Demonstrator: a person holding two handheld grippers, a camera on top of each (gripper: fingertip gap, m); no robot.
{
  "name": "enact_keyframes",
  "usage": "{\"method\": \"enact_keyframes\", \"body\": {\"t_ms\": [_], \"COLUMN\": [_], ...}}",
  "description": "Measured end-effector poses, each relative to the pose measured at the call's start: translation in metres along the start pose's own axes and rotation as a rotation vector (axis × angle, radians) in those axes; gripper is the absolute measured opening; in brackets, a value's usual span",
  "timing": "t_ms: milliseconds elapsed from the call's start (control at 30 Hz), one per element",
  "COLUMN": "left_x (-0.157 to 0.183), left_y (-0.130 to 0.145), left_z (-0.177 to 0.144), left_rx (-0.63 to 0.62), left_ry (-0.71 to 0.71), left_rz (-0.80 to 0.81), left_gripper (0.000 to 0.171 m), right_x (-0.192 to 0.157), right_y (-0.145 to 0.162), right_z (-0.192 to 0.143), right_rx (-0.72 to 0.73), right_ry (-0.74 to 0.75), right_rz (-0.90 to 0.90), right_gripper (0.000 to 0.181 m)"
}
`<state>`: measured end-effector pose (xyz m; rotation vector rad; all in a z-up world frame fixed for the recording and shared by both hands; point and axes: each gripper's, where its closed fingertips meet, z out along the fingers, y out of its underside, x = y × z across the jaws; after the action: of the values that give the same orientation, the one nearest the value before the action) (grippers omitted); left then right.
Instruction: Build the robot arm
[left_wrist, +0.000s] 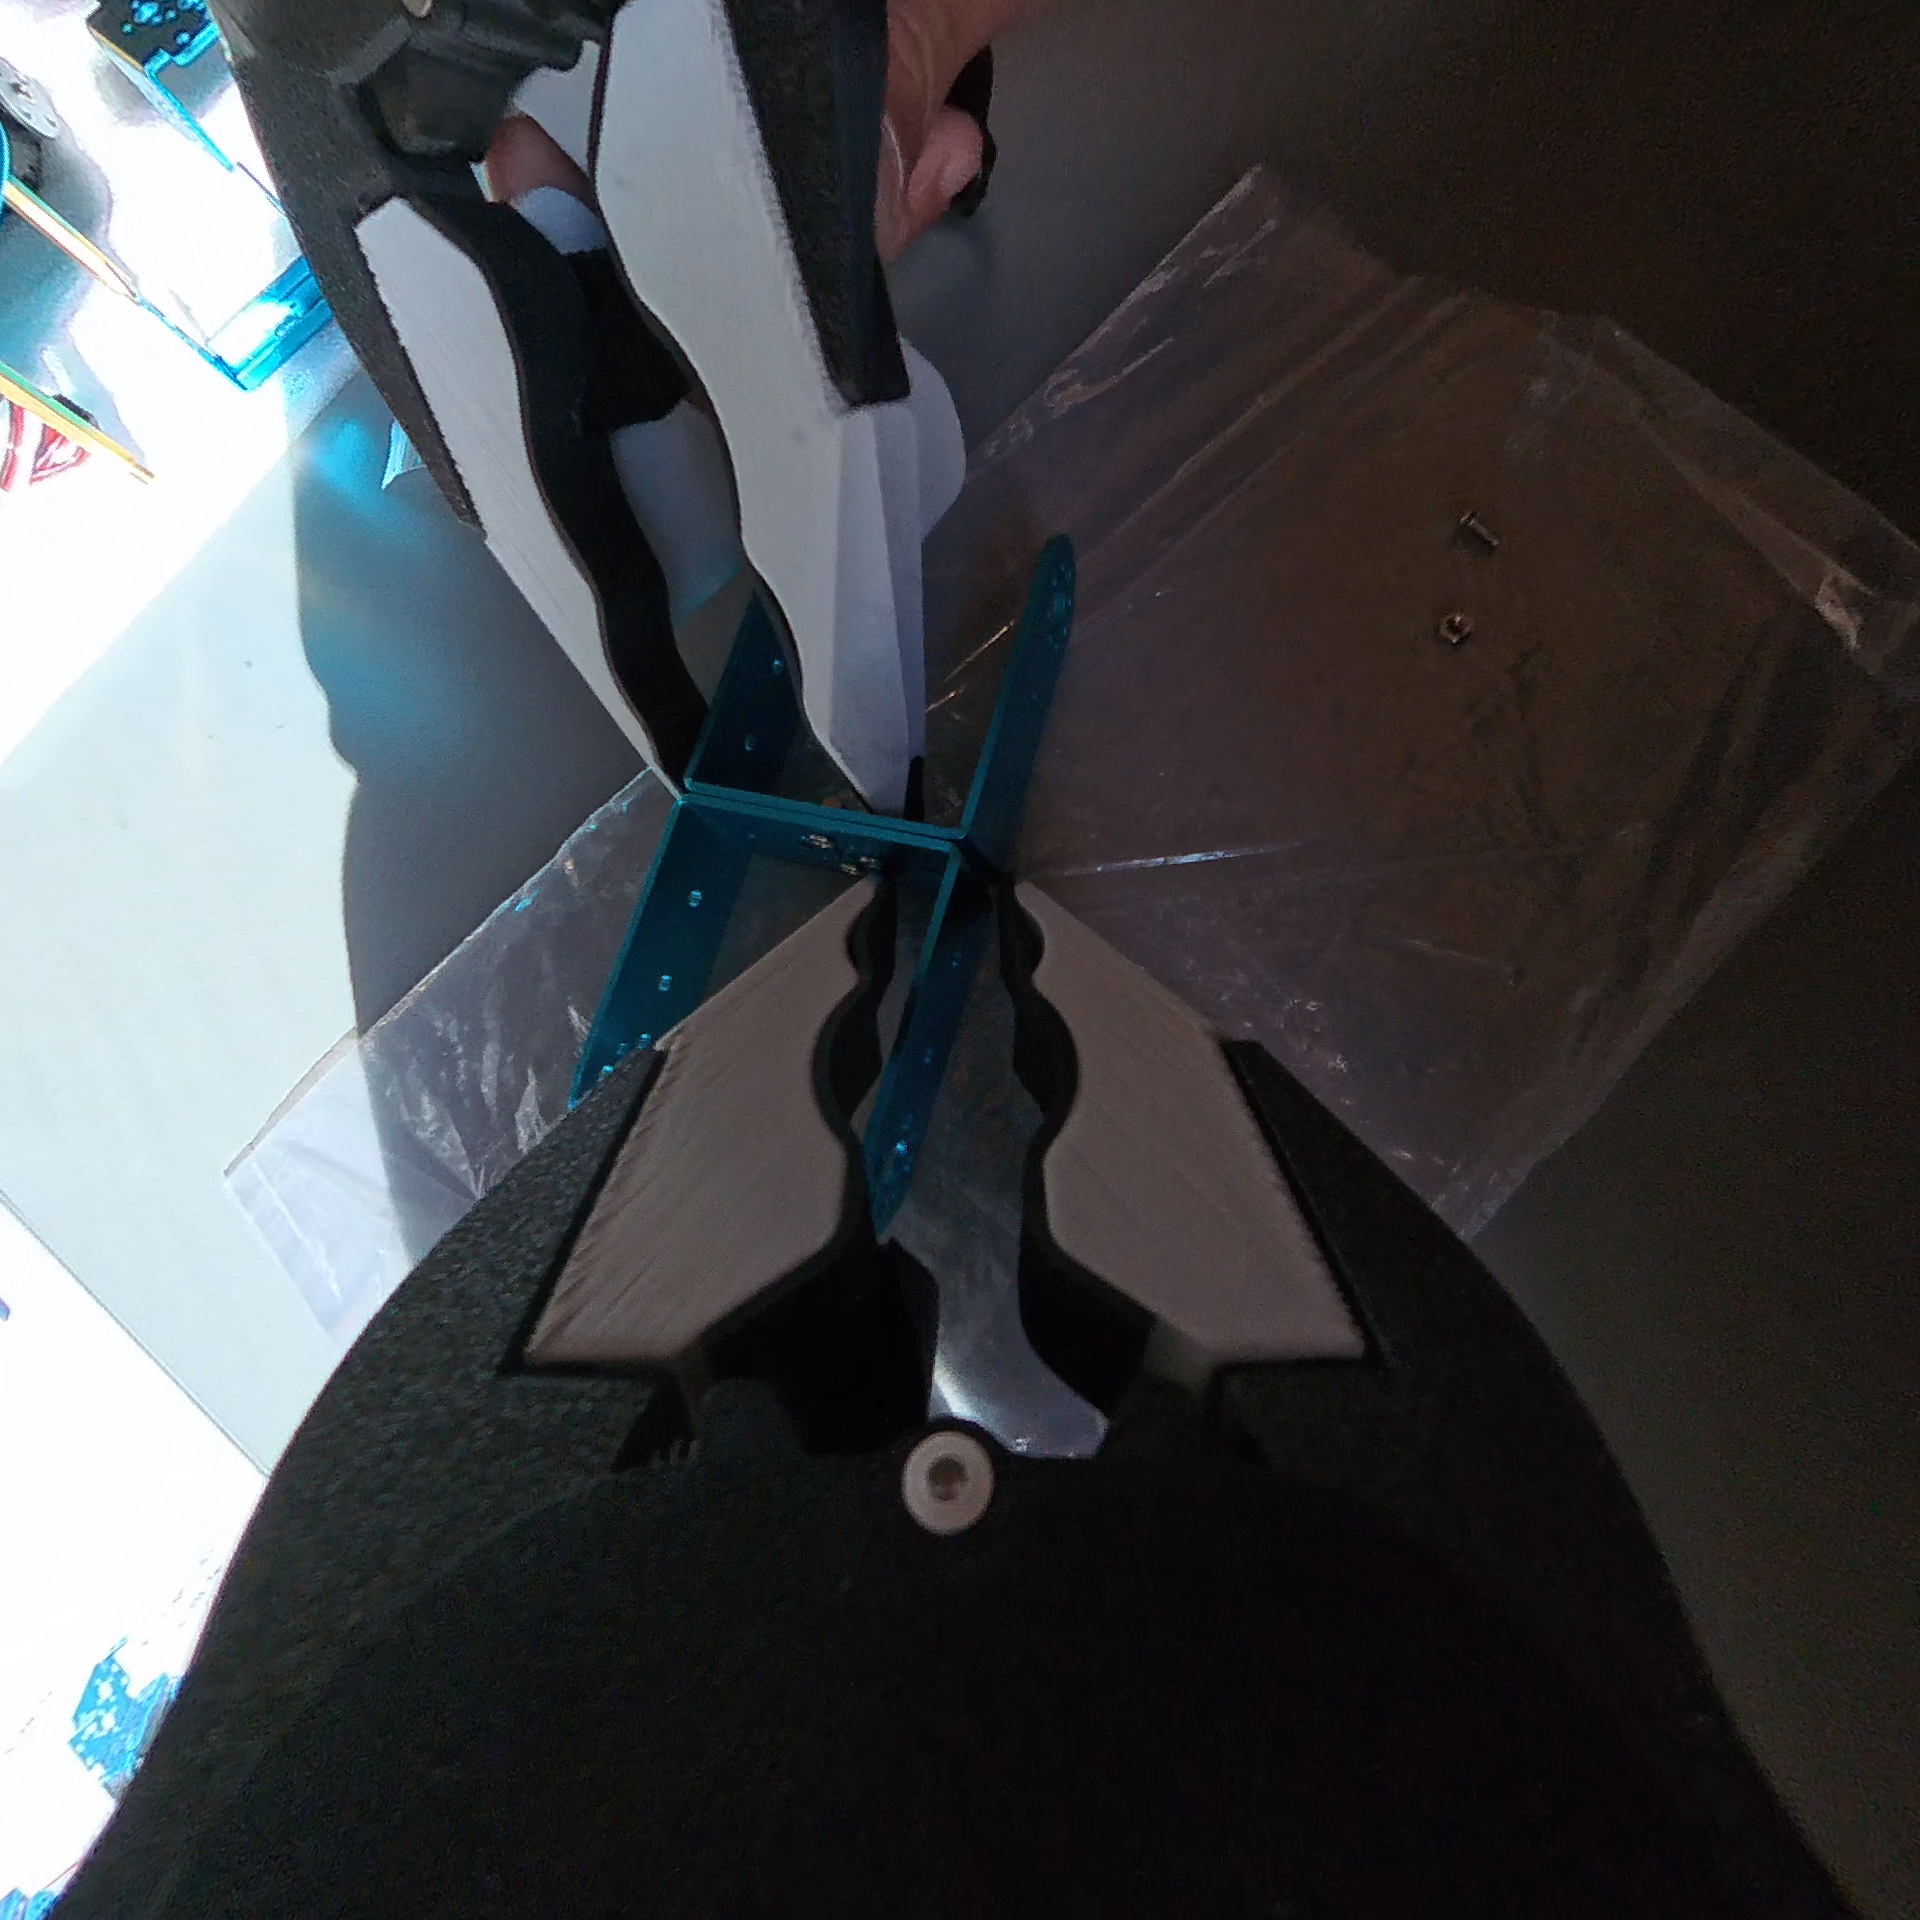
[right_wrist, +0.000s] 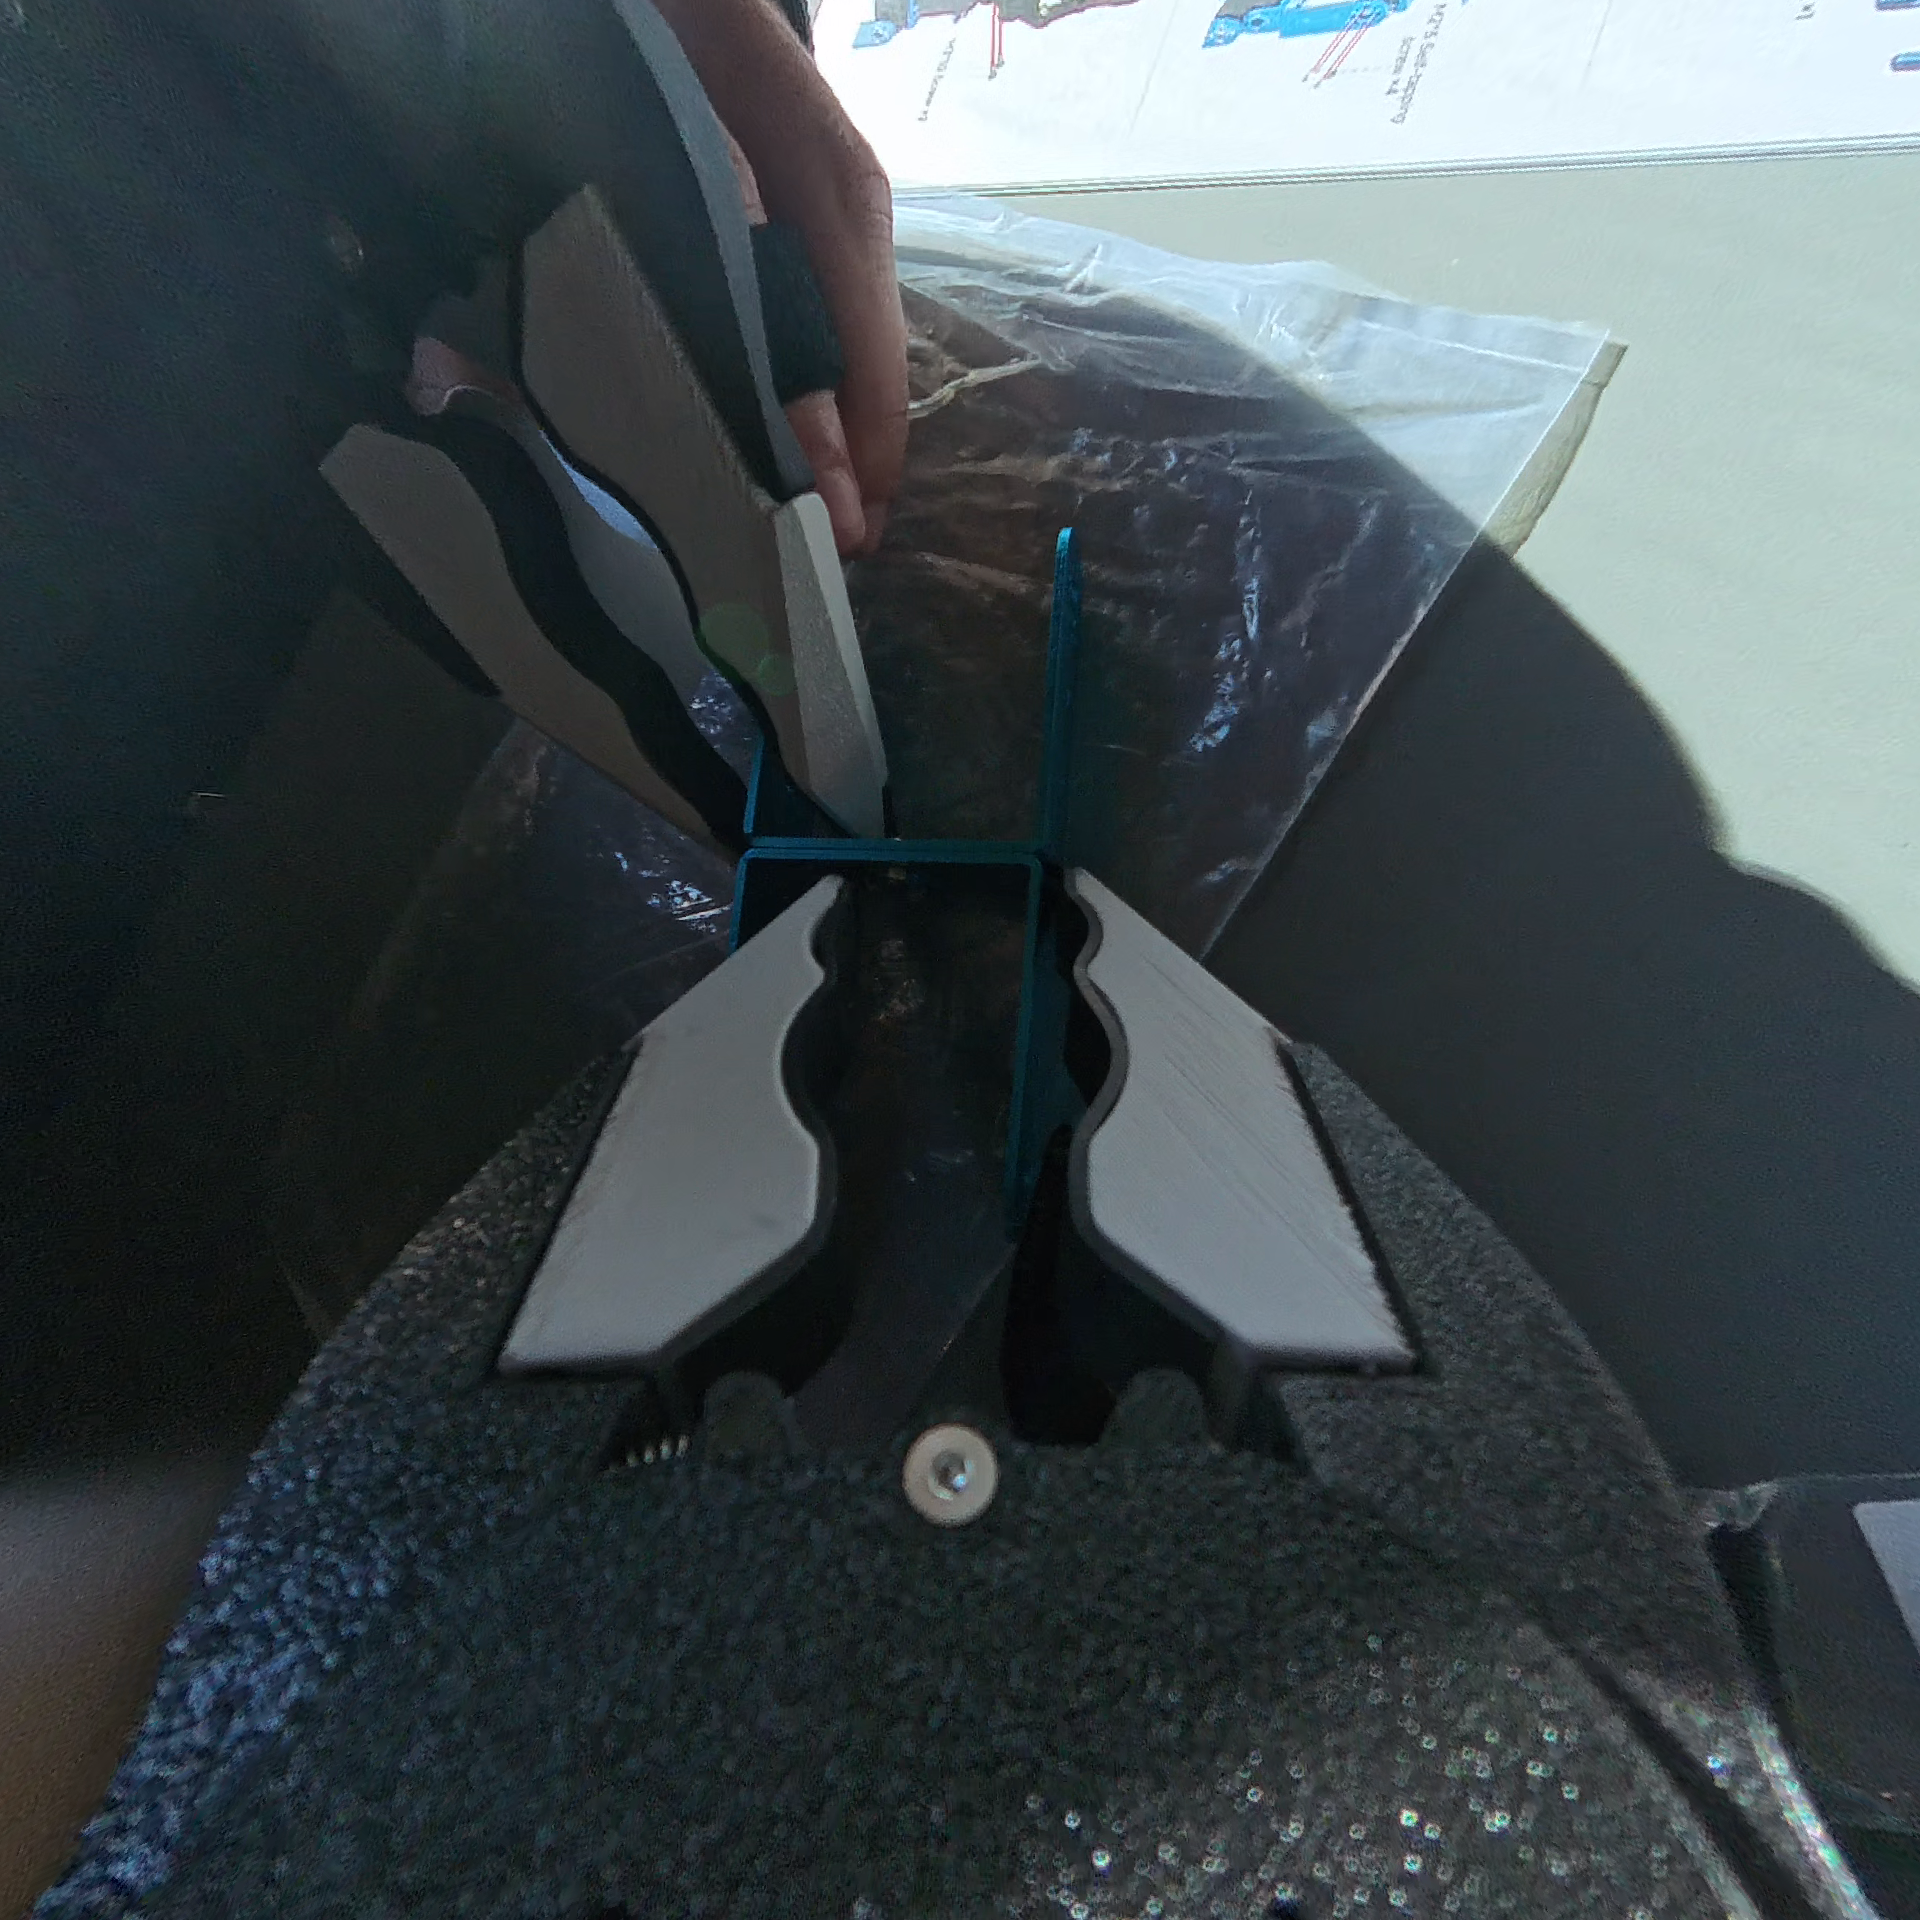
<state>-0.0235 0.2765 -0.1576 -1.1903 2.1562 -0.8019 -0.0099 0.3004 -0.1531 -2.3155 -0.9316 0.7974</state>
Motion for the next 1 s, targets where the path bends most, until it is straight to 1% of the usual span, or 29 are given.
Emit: {"method": "enact_keyframes", "body": {"t_ms": [367,567,633,667,700,733,900,1000], "left_x": [0.0046,0.0043,0.0062,0.0064,0.0065,0.0064,0.0066,0.0064], "left_y": [0.0000,0.0003,0.0009,0.0007,0.0006,0.0005,0.0002,0.0003], "left_z": [0.0003,0.0004,0.0000,0.0001,0.0003,0.0003,0.0006,0.0006], "left_rx": [-0.002,-0.002,-0.001,-0.001,-0.002,-0.002,-0.004,-0.004], "left_ry": [0.033,0.041,0.061,0.065,0.064,0.061,0.053,0.049], "left_rz": [-0.015,-0.024,-0.021,-0.026,-0.029,-0.025,-0.019,-0.022], "left_gripper": [0.017,0.016,0.011,0.011,0.011,0.011,0.011,0.011], "right_x": [-0.0021,-0.0015,-0.0011,-0.0013,-0.0036,-0.0040,-0.0015,-0.0023], "right_y": [0.0012,0.0011,0.0023,0.0031,0.0045,0.0043,0.0041,0.0035], "right_z": [-0.0018,-0.0017,-0.0026,-0.0028,-0.0021,-0.0017,0.0000,-0.0004], "right_rx": [0.014,0.014,0.009,0.000,-0.017,-0.022,-0.045,-0.039], "right_ry": [-0.069,-0.063,-0.043,-0.028,-0.026,-0.016,0.032,0.011], "right_rz": [0.080,0.066,0.032,0.015,0.005,-0.006,-0.031,-0.004], "right_gripper": [0.033,0.033,0.034,0.036,0.043,0.044,0.040,0.037]}}
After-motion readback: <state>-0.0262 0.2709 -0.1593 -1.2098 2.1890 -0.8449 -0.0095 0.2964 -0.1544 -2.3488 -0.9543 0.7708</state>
